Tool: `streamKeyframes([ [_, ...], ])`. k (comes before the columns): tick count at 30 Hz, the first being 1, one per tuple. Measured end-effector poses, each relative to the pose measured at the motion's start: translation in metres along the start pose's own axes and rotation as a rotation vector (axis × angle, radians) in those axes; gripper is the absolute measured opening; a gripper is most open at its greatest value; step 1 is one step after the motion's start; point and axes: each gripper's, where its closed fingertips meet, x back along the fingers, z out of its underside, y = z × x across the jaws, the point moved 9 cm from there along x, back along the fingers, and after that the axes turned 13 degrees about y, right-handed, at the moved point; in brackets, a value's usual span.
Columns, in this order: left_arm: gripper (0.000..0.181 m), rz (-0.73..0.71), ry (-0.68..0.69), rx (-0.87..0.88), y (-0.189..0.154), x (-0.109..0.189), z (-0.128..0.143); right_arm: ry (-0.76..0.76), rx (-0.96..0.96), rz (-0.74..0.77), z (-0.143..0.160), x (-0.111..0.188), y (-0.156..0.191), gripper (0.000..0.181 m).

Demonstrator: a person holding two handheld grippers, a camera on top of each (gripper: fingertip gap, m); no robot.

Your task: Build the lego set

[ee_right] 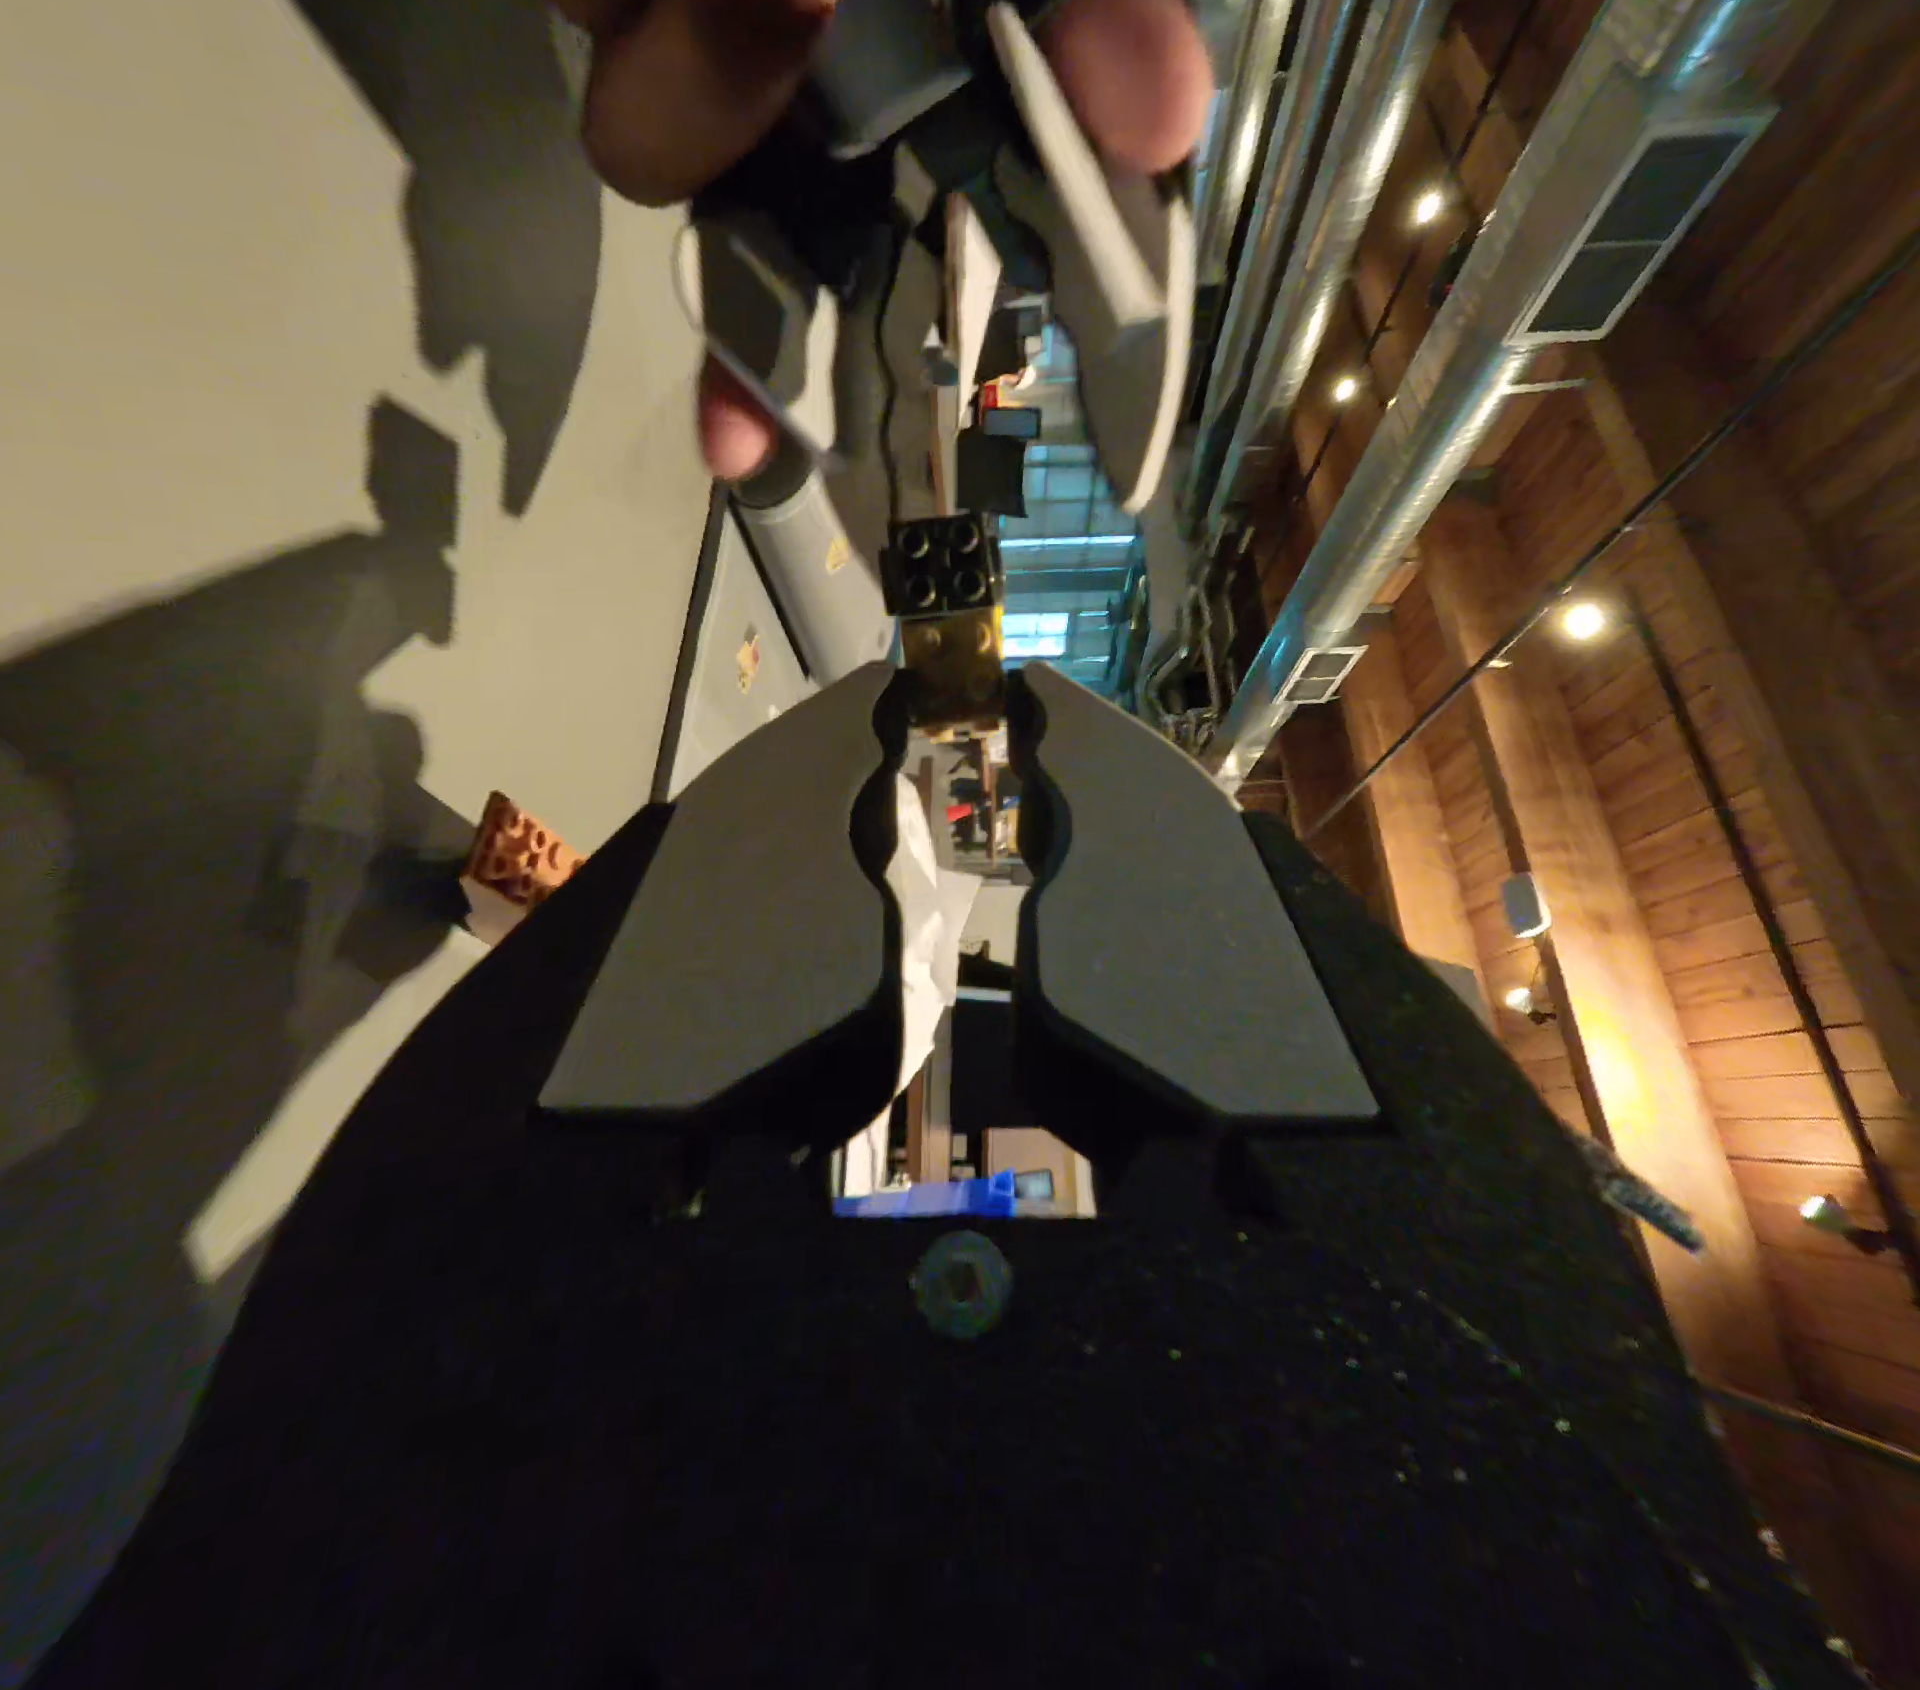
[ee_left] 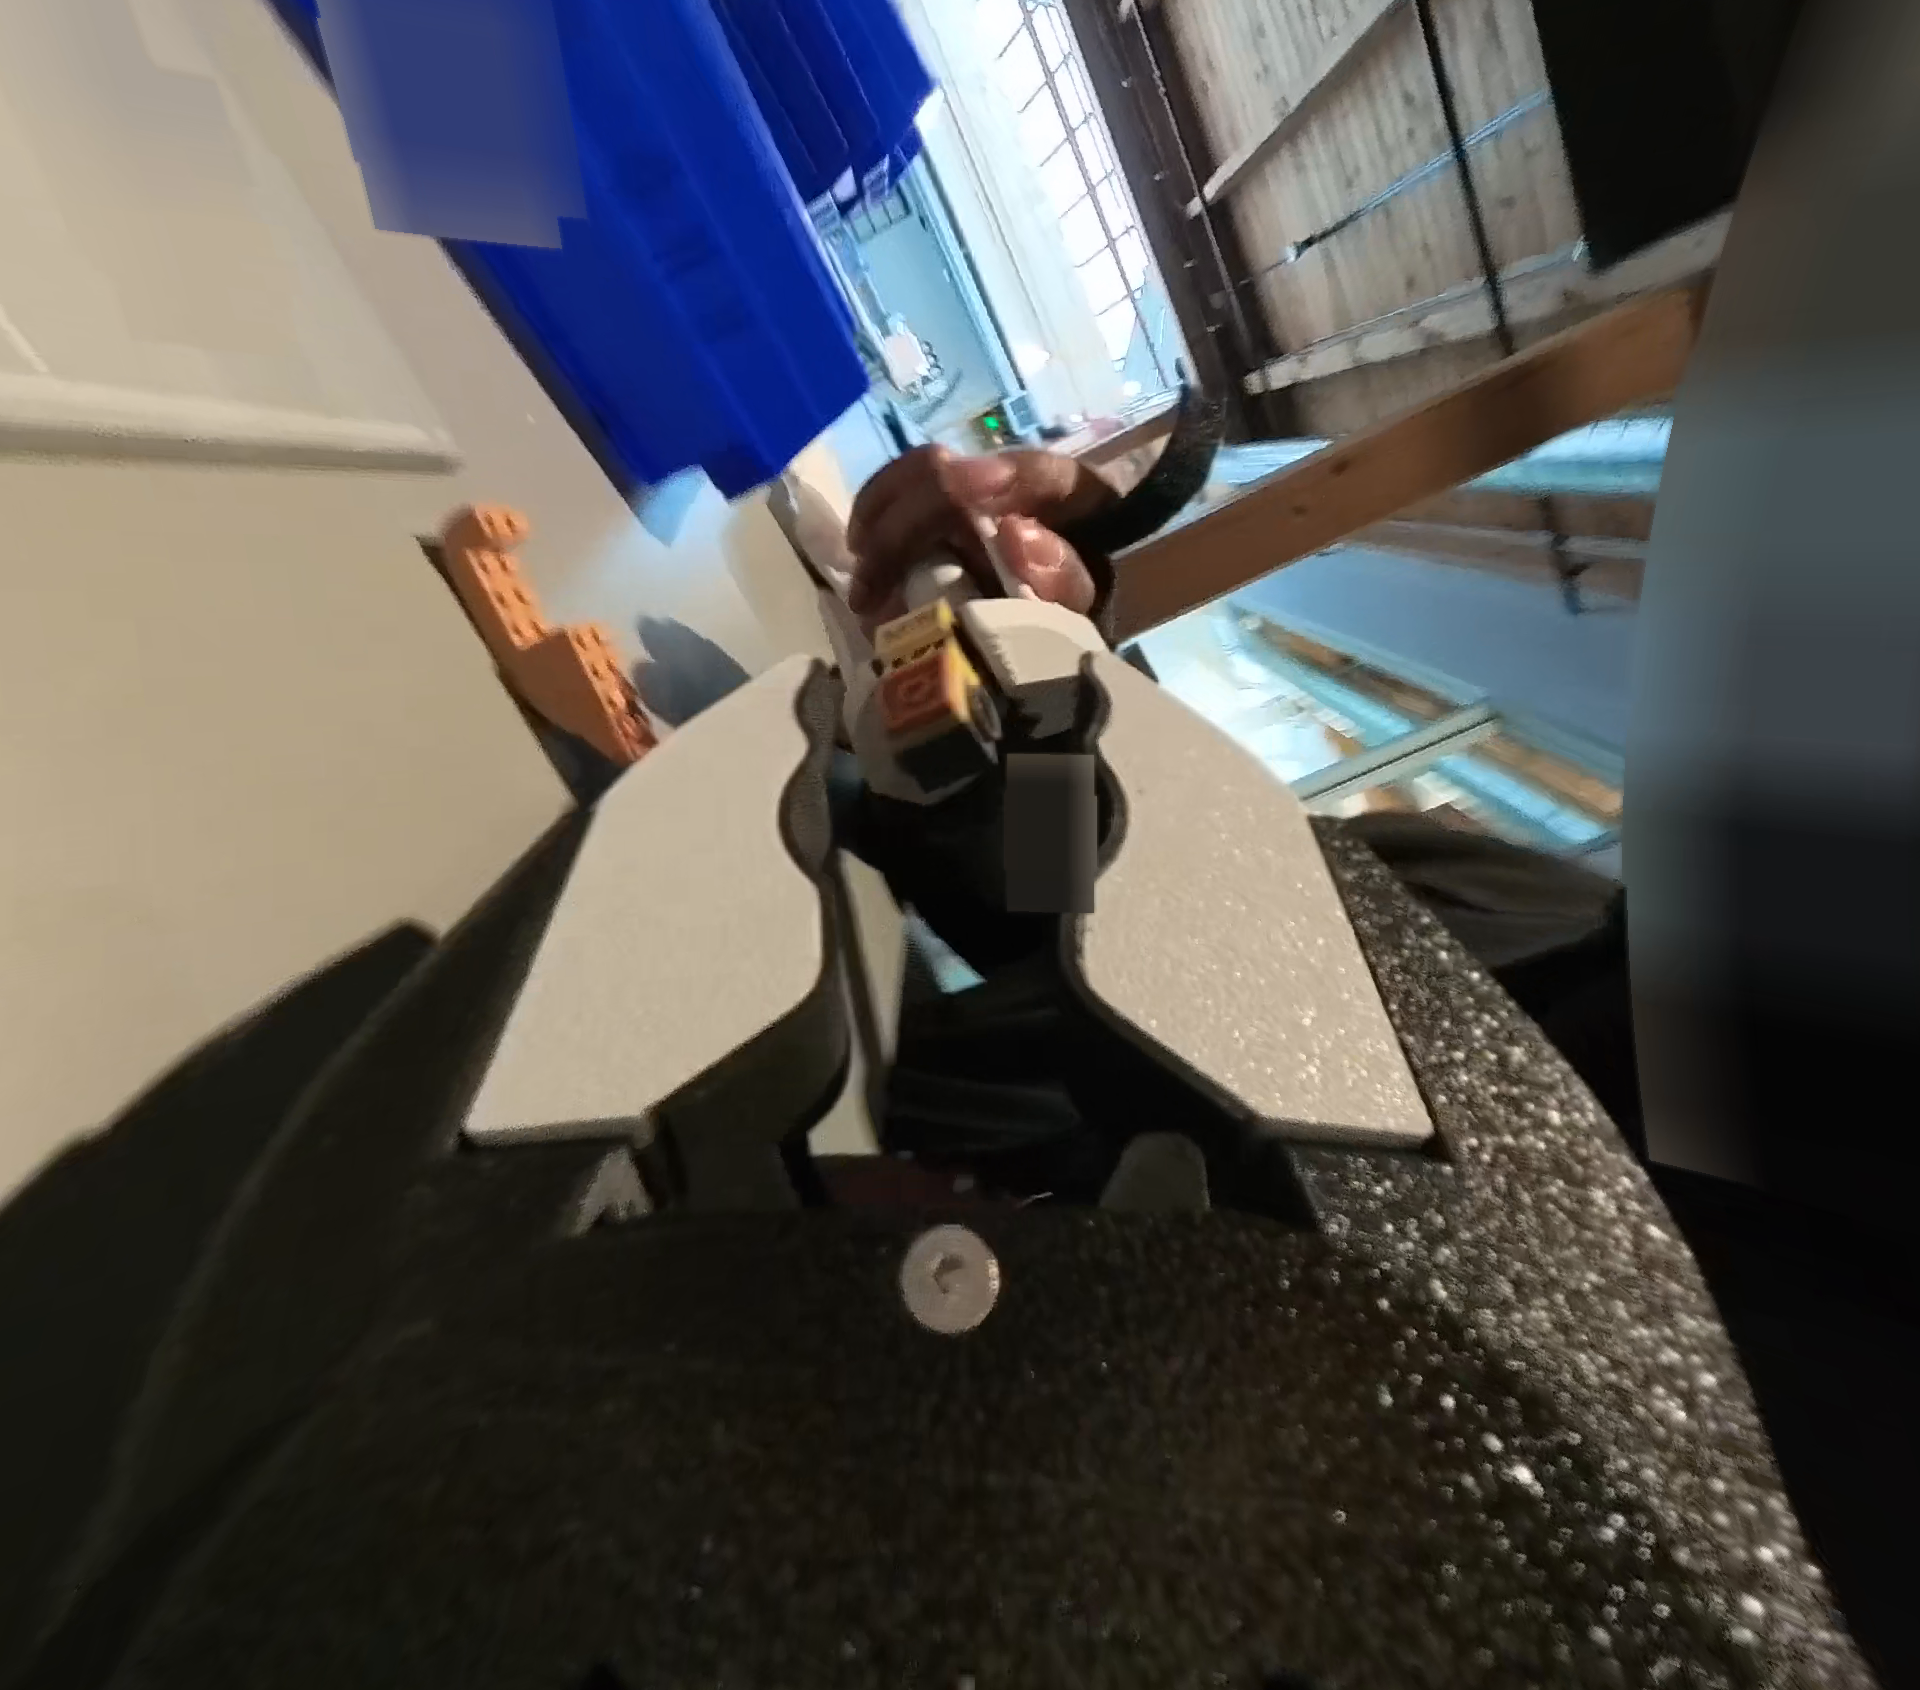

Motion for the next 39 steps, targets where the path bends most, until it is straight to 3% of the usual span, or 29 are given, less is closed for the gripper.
streamKeyframes([
  [3, 0.047, -0.070, -0.011, -0.158, -0.004, 0.013, -0.006, 0.012, -0.037, -0.043, 0.000, -0.002, 0.000, 0.017],
  [8, 0.050, -0.348, 0.062, -0.590, -0.011, 0.026, -0.007, 0.023, -0.092, -0.107, 0.001, -0.006, 0.000, 0.017],
  [14, 0.049, -0.600, 0.201, -1.072, -0.015, 0.018, 0.003, 0.022, -0.156, -0.169, 0.002, -0.008, 0.002, 0.017],
  [19, 0.043, -0.699, 0.287, -1.422, -0.013, 0.008, 0.014, 0.003, -0.279, -0.296, 0.002, -0.011, 0.002, 0.017],
  [39, 0.034, -0.692, 0.327, -1.551, -0.010, -0.002, 0.019, 0.024, -0.495, -0.531, 0.007, -0.019, 0.003, 0.017],
])
